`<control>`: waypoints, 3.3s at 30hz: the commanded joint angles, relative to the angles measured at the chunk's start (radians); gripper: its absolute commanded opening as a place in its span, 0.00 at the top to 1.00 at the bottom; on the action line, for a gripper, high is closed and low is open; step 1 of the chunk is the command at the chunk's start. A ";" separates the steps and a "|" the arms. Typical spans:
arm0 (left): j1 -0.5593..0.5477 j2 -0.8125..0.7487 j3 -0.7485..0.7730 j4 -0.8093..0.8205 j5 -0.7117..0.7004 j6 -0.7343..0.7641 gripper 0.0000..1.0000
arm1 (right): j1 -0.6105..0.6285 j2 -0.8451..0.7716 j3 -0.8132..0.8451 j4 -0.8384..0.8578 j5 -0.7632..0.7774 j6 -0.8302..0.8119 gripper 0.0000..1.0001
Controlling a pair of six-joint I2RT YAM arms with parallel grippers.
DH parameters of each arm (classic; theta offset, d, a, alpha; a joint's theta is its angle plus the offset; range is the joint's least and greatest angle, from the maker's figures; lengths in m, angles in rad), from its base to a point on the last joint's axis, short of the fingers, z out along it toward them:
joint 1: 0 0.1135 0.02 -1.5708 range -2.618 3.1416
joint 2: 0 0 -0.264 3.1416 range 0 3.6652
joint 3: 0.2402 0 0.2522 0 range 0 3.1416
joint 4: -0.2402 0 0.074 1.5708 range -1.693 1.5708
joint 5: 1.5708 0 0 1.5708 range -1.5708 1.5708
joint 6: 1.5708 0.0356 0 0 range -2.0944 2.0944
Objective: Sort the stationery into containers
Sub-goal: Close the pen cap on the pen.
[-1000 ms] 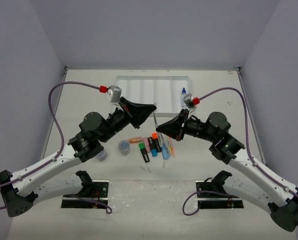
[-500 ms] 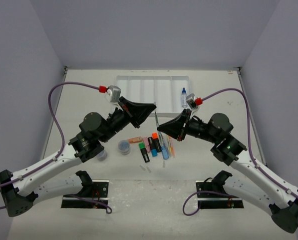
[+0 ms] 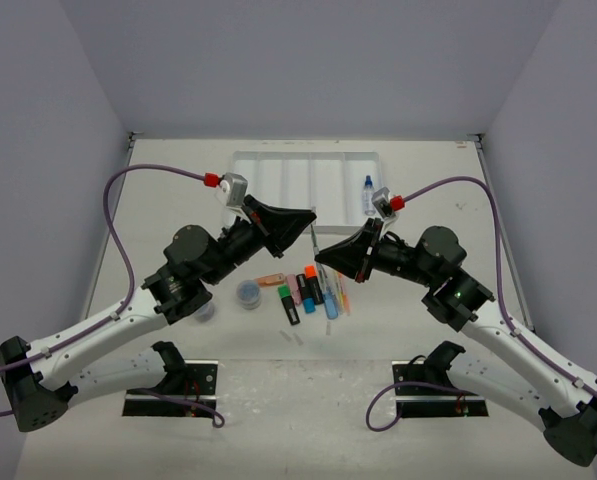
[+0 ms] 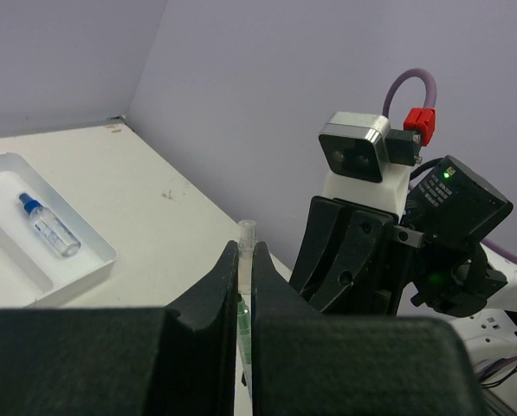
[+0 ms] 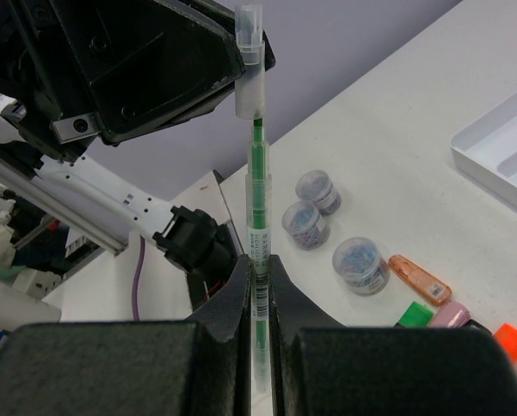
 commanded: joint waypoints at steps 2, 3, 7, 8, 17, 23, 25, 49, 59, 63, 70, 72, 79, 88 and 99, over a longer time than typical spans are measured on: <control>0.004 -0.004 -0.008 0.061 -0.001 0.016 1.00 | 0.005 -0.015 0.037 0.015 0.020 -0.001 1.00; 0.004 -0.002 -0.008 0.062 -0.001 0.014 1.00 | 0.005 -0.015 0.035 0.015 0.020 -0.001 1.00; 0.004 -0.005 -0.013 0.065 -0.004 0.013 1.00 | 0.005 -0.017 0.029 0.018 0.027 0.002 1.00; 0.004 -0.005 -0.014 0.065 -0.005 0.013 1.00 | 0.005 -0.019 0.029 0.017 0.029 0.002 1.00; 0.004 -0.006 0.000 0.046 -0.042 0.023 1.00 | 0.005 -0.023 0.032 0.011 0.007 0.003 1.00; 0.004 -0.001 -0.008 0.053 -0.035 0.017 1.00 | 0.005 -0.036 0.031 -0.001 0.036 0.003 1.00; 0.004 0.002 -0.011 0.051 -0.029 0.017 1.00 | 0.005 -0.034 0.034 -0.003 0.042 0.003 1.00; 0.004 0.002 -0.085 0.150 0.036 -0.087 1.00 | 0.005 -0.005 0.071 0.153 0.155 0.070 1.00; 0.004 0.008 -0.098 0.163 0.042 -0.090 0.97 | 0.005 0.026 0.046 0.401 0.188 0.179 1.00; 0.004 0.005 -0.068 0.113 0.031 -0.069 0.76 | 0.005 0.056 0.071 0.350 0.131 0.131 1.00; 0.004 0.024 -0.001 0.050 0.048 -0.037 0.86 | 0.005 0.074 0.075 0.316 0.100 0.127 1.00; 0.004 0.027 0.007 0.055 0.063 -0.033 0.97 | 0.005 0.082 0.083 0.314 0.091 0.129 1.00; 0.004 -0.013 0.002 0.110 0.170 0.023 1.00 | 0.005 0.158 0.112 0.275 -0.019 0.108 0.80; 0.003 -0.030 0.007 0.103 0.174 0.038 0.80 | 0.006 0.171 0.084 0.321 -0.066 0.122 1.00; 0.004 -0.017 0.146 -0.164 0.015 0.142 0.34 | 0.006 0.119 0.091 0.182 -0.053 0.009 1.00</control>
